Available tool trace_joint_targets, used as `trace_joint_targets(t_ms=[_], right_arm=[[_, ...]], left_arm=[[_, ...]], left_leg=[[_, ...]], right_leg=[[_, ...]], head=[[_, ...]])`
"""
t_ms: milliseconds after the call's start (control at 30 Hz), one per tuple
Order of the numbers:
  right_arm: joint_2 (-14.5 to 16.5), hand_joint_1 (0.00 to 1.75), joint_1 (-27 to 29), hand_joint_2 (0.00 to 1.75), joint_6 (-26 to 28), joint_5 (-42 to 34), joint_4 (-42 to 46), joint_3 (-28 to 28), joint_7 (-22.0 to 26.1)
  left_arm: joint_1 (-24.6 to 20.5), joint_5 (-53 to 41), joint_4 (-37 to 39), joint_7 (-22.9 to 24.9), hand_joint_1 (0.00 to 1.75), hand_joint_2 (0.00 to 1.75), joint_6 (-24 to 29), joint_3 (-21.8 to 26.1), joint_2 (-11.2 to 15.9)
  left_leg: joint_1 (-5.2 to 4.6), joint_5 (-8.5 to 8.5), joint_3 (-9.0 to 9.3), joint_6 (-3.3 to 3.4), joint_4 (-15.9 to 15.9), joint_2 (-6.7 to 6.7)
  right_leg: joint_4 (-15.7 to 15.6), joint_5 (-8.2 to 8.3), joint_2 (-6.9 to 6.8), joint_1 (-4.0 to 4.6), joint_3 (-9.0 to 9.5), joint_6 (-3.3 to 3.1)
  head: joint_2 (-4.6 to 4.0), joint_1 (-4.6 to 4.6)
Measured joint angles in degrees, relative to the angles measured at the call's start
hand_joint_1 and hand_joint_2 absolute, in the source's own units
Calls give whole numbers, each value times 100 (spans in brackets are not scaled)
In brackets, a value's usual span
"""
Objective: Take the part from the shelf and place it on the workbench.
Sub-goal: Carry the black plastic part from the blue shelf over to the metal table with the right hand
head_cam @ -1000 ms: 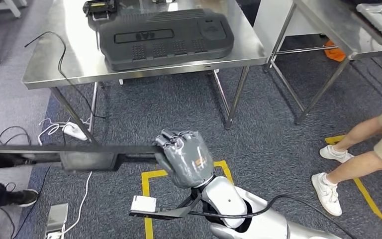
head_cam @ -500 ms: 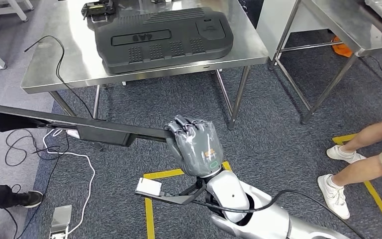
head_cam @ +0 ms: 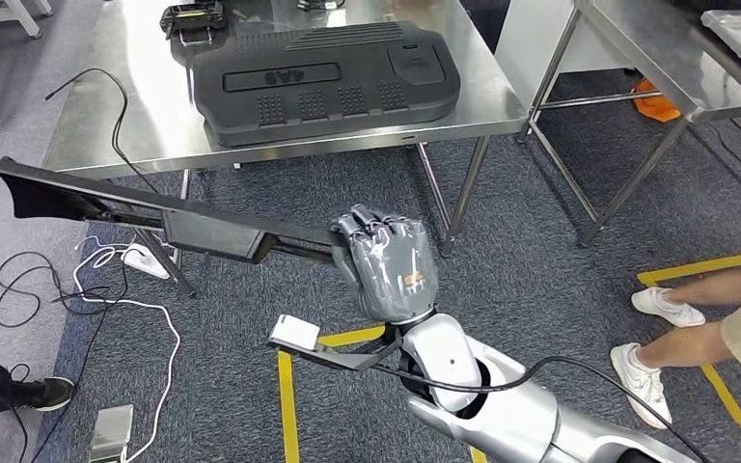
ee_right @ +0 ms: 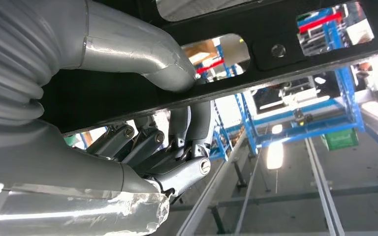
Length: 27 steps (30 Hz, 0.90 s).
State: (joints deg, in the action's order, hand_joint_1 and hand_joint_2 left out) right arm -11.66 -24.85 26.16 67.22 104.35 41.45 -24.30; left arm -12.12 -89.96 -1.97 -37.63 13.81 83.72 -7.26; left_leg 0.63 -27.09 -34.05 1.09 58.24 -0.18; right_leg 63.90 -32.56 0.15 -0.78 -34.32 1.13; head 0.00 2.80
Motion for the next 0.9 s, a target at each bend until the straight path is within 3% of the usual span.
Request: trace_joint_targets(t_ms=[67, 100, 133, 167, 233, 300, 433, 467, 567, 633, 667, 700, 767, 833, 900], right_arm=[[-31, 175, -7, 175, 4, 10, -1, -26, -49], [-48, 175, -6, 175, 4, 11, -3, -30, -64], [-64, 175, -5, 175, 3, 11, -7, -31, -73], [-78, 175, -5, 175, 3, 12, -10, -32, -77], [-95, 175, -8, 175, 3, 10, -16, -39, -83], [-99, 175, -17, 175, 4, 5, -21, -55, -94], [-117, 175, -26, 175, 5, 2, -43, -103, -107], [-119, 175, -30, 175, 5, 2, -46, -115, -109], [-120, 175, -43, 175, 7, 2, -49, -125, -111], [-122, 175, -41, 175, 7, 1, -61, -125, -108], [-124, 175, -40, 175, 7, 1, -69, -125, -107], [-125, 175, -40, 175, 7, 1, -75, -126, -106], [-127, 175, -44, 175, 7, 2, -80, -130, -110], [-130, 175, -49, 175, 5, 3, -82, -136, -119], [-133, 175, -51, 175, 3, 2, -83, -143, -129]], left_arm=[[-19, -1, 1, 1, 0, 175, -7, -1, 0], [-21, -1, 2, 2, 0, 175, -10, -1, 0], [-21, -1, 2, 2, 0, 175, -12, -1, 0], [-21, -1, 2, 2, 0, 175, -14, -1, 0], [-23, 0, 3, 3, 0, 175, -19, -1, 0], [-39, -1, 4, 5, 0, 175, -25, -1, 0], [-61, -1, 5, 6, 0, 175, -38, -3, 1], [-64, 0, 6, 6, 0, 175, -42, -3, 2], [-70, 0, 7, 6, 0, 175, -45, -3, 2], [-63, 0, 7, 6, 0, 175, -45, -3, 2], [-60, 0, 7, 6, 0, 175, -45, -3, 2], [-60, 0, 7, 6, 0, 175, -46, -3, 2], [-63, 0, 7, 7, 0, 175, -54, -3, 2], [-72, 0, 7, 9, 0, 175, -65, -3, 2], [-79, 0, 7, 12, 0, 175, -73, -3, 3]], left_leg=[[-13, -18, 16, 46, -3, 4], [-19, -30, 25, 55, 0, 4], [-22, -43, 38, 61, 3, 2], [-22, -60, 58, 59, 8, 0], [-22, -111, 111, 33, 23, -7], [-37, -159, 132, -18, 55, -12], [-47, -216, 147, -136, 83, -10], [-45, -302, 105, -171, 215, -8], [-22, -777, -341, -257, 1191, -4], [-7, -870, -627, -276, 1680, -4], [-3, -754, -639, -274, 1636, -4], [0, -537, -539, -263, 1361, -4], [-6, -123, -220, -222, 577, -7], [-36, -6, -51, -168, 140, -12], [-53, -35, -33, -112, 77, -15]], right_leg=[[785, -318, -1, -2, -411, 24], [1059, -371, -1, -3, -577, 31], [1148, -318, -2, -3, -660, 31], [1011, -155, -2, -3, -631, 25], [296, 280, -5, -1, -340, -2], [-293, 489, -2, 14, -95, -29], [-458, 485, 15, 16, -28, -112], [-478, 486, 10, 3, -8, -143], [-499, 459, -12, -8, 48, -216], [-493, 431, -14, -4, 76, -236], [-490, 415, -10, -4, 96, -236], [-487, 394, -5, -5, 125, -228], [-482, 346, 4, 2, 184, -195], [-480, 321, 9, 10, 193, -147], [-499, 318, 13, 11, 191, -91]], head=[[0, 38], [0, 48], [0, 55], [0, 62], [0, 83], [0, 91], [0, 66], [0, 51], [0, -5], [0, -9], [0, -11], [0, -13], [0, -22], [0, -33], [0, -38]])
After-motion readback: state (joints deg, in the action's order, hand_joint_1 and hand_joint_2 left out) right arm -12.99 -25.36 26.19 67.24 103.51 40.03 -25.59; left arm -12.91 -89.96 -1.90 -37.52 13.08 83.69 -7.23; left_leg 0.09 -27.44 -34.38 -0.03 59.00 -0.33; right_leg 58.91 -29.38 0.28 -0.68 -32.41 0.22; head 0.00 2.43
